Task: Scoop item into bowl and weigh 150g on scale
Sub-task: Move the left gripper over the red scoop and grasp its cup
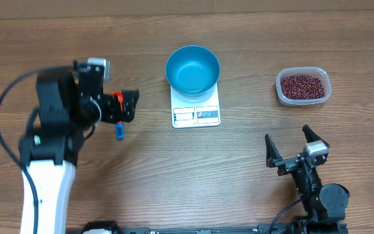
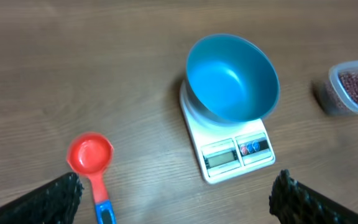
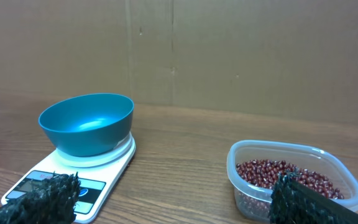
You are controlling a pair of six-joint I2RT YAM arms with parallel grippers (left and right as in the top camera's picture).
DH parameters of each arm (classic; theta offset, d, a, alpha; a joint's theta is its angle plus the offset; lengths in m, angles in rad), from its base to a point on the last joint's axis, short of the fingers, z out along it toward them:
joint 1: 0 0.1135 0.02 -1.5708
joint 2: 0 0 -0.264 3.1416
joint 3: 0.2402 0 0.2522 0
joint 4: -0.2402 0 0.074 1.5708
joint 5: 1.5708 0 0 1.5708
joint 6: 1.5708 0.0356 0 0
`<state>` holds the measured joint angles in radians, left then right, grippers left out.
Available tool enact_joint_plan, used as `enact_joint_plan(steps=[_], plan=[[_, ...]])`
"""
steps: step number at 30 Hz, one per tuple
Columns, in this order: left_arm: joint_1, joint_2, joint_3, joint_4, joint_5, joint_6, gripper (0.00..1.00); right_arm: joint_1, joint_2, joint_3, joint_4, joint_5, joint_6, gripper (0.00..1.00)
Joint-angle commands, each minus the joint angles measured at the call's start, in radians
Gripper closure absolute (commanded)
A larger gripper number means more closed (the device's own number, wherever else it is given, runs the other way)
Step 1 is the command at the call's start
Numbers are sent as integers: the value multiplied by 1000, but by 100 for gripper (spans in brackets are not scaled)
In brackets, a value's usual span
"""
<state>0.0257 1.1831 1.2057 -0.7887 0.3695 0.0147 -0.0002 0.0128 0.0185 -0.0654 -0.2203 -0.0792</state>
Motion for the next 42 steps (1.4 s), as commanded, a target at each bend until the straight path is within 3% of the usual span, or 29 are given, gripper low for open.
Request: enact_joint_plan(steps=[1, 5, 9, 17, 21, 26, 32, 42], plan=[[1, 121, 187, -118, 98, 65, 0, -6, -9, -11, 4, 10, -1, 0], [2, 278, 418, -340, 129, 121, 0, -6, -9, -11, 4, 10, -1, 0], [2, 369, 564, -444, 77, 120, 0, -6, -9, -11, 4, 10, -1, 0], [5, 381, 579, -351, 20, 113, 0, -6, -9, -11, 4, 10, -1, 0], [53, 417, 577, -370, -114, -47, 4, -6, -9, -11, 4, 10, -1, 0], [160, 501, 557, -398, -177, -129, 14, -6, -9, -11, 4, 10, -1, 0], [241, 585, 474, -360, -178, -118, 20, -6, -9, -11, 4, 10, -1, 0], [223, 675, 322, -175, -177, -63, 30, -6, -9, -11, 4, 10, -1, 0]])
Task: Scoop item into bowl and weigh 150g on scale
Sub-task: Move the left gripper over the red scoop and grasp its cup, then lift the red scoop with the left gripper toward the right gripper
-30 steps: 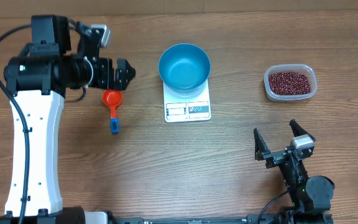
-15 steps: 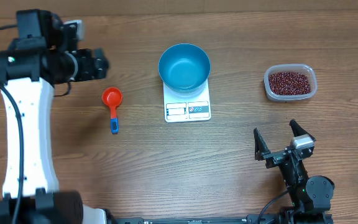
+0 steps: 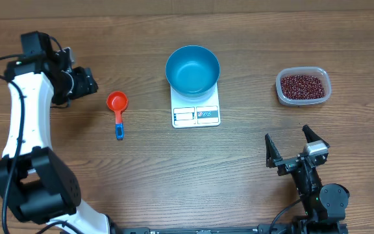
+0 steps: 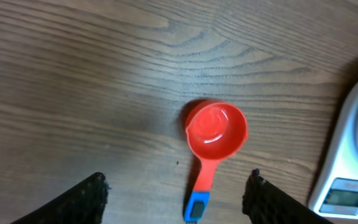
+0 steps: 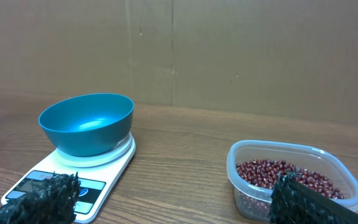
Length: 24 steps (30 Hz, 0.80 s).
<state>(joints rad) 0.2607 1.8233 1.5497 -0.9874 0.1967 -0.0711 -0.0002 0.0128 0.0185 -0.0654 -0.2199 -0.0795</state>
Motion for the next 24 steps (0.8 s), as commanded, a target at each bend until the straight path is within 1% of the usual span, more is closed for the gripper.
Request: enact_joint_plan(steps=[1, 6, 10, 13, 18, 24], plan=[[-14, 48, -24, 36, -5, 23, 31, -6, -9, -11, 4, 10, 0, 0], [-20, 123, -24, 80, -4, 23, 43, -6, -9, -11, 4, 10, 0, 0], [-38, 191, -24, 102, -4, 24, 49, -6, -9, -11, 4, 10, 0, 0], [-64, 233, -24, 117, -5, 52, 53, -6, -9, -11, 4, 10, 0, 0], [-109, 266, -24, 143, -7, 95, 55, -6, -9, -11, 4, 10, 0, 0], [-136, 270, -24, 154, -76, 94, 54, -6, -9, -11, 4, 10, 0, 0]])
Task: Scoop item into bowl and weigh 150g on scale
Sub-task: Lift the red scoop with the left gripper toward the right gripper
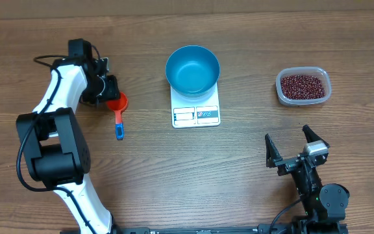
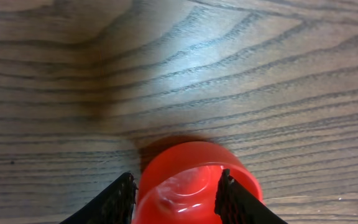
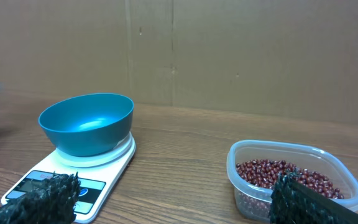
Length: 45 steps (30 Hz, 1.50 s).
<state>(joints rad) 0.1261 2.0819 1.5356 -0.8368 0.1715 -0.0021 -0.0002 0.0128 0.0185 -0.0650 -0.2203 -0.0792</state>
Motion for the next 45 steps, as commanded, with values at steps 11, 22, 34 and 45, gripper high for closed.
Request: enact_joint_plan(steps=[11, 22, 34, 45], plan=[[-3, 44, -21, 15, -83, 26, 60, -6, -9, -11, 3, 10, -1, 0], [-3, 67, -21, 24, -74, 9, 96, -6, -9, -11, 3, 10, -1, 0], [-3, -92, 117, -125, 121, -153, 96, -6, -9, -11, 3, 10, -1, 0], [-166, -359, 119, -156, 214, -352, 96, -6, -9, -11, 3, 10, -1, 0]])
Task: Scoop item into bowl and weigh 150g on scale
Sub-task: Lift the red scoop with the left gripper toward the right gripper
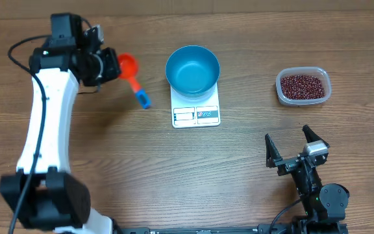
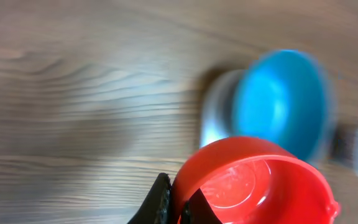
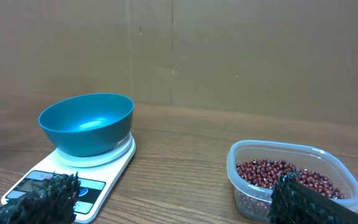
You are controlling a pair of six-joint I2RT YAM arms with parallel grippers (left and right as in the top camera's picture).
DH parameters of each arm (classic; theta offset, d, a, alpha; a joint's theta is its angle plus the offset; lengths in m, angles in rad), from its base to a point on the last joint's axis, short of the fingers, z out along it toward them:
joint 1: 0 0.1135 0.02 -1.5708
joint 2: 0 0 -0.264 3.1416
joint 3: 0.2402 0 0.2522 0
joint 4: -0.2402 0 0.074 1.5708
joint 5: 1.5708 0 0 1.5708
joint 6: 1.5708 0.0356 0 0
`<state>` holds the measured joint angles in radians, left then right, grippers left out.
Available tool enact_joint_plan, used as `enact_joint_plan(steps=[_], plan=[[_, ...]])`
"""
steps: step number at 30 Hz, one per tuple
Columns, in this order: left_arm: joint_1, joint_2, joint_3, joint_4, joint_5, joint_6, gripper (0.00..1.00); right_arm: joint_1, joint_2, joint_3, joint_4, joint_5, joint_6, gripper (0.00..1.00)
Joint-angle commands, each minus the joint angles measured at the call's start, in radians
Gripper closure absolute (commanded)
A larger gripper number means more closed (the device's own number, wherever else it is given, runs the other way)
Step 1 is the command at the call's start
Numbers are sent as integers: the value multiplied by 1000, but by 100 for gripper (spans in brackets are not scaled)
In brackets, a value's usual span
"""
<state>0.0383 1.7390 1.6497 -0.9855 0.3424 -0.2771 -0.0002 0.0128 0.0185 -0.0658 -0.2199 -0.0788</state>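
My left gripper (image 1: 112, 67) is shut on the rim of the red scoop (image 1: 128, 65), holding it off the table at the back left, left of the bowl. The scoop's blue handle end (image 1: 143, 99) points down to the right. In the left wrist view the empty red cup (image 2: 253, 180) fills the lower frame, its rim pinched between my fingertips (image 2: 163, 198). The empty blue bowl (image 1: 193, 69) sits on the white scale (image 1: 196, 114). Red beans fill a clear container (image 1: 303, 86) at the right. My right gripper (image 1: 297, 153) stands open near the front edge.
The right wrist view shows the bowl (image 3: 87, 122) on the scale (image 3: 73, 175) to the left and the bean container (image 3: 294, 177) to the right, with bare wooden table (image 3: 179, 174) between them. A cardboard wall stands behind the table.
The left gripper, then open around the scoop's cup on the table, is now shut on the rim. The scoop is off the table, farther back, its handle swung out to the right.
The left gripper hung open above the scoop lying left of the scale. Then it stood open farther left of the scoop, then down around the red cup. Now it holds the scoop in the air. The right arm stayed still throughout.
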Motion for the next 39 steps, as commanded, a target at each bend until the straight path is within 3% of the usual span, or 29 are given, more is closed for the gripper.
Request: enact_joint_plan(steps=[1, 7, 10, 14, 21, 25, 31, 39], plan=[[-101, -17, 5, -3, 43, -89, 96, -6, -9, -11, 4, 10, -1, 0], [-225, -11, 5, 83, 42, -147, 96, -6, -9, -11, 6, -37, 0, 0], [-261, -11, 5, 130, 43, -194, 96, -6, -9, -11, 14, -152, 7, 0], [-285, -11, 5, 165, 57, -258, 95, -6, -9, -11, 105, -464, 35, 0], [-304, -11, 5, 235, 164, -264, 96, -6, -9, -6, 251, -497, 425, 0], [-307, -11, 5, 286, 220, -299, 96, -6, 10, 56, 196, -489, 532, 0], [-312, -11, 5, 317, 234, -373, 96, -6, 169, 246, 22, -494, 547, 0], [-340, -11, 5, 306, 234, -539, 96, -6, 570, 625, -146, -720, 543, 0]])
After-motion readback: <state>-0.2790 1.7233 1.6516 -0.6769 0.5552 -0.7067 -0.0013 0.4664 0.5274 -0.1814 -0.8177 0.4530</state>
